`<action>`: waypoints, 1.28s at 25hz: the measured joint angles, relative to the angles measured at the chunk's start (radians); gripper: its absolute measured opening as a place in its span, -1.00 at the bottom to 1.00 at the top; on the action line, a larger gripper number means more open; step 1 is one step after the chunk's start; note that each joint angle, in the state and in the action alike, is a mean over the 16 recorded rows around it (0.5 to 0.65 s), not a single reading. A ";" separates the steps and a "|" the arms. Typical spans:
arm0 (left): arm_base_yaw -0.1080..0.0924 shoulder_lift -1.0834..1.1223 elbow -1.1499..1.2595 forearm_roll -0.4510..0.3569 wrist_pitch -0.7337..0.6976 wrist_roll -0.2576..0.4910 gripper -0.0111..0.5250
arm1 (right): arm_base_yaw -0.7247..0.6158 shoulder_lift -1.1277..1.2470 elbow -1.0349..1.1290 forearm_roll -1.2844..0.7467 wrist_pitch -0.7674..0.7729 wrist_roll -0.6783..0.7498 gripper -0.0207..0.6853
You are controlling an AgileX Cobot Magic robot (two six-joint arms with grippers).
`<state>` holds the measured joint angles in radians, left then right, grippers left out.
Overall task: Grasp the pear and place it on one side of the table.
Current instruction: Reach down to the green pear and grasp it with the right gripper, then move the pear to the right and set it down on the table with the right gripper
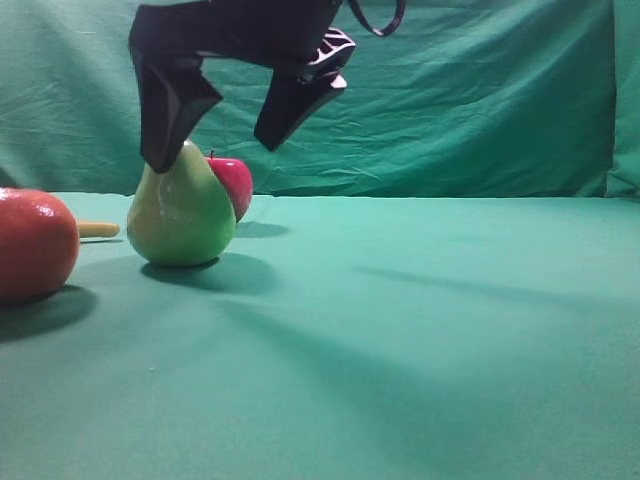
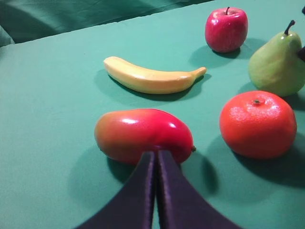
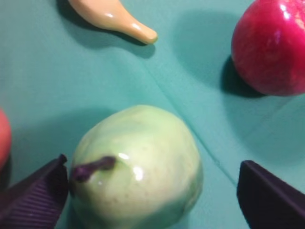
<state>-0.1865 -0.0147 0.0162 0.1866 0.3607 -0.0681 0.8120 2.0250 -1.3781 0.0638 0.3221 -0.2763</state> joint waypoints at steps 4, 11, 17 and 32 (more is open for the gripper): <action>0.000 0.000 0.000 0.000 0.000 0.000 -0.96 | 0.000 0.037 -0.028 0.000 -0.004 -0.006 0.65; 0.000 0.000 0.000 0.000 0.000 0.000 -0.96 | -0.016 -0.011 -0.037 0.000 0.049 -0.009 0.43; 0.000 0.000 0.000 0.000 0.000 0.000 -0.96 | -0.093 -0.162 0.038 0.000 0.127 0.006 0.41; 0.000 0.000 0.000 0.000 0.000 0.000 -0.96 | -0.483 -0.519 0.584 0.000 0.026 0.046 0.41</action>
<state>-0.1865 -0.0147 0.0162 0.1866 0.3607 -0.0681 0.3286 1.5062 -0.7942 0.0638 0.3481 -0.2299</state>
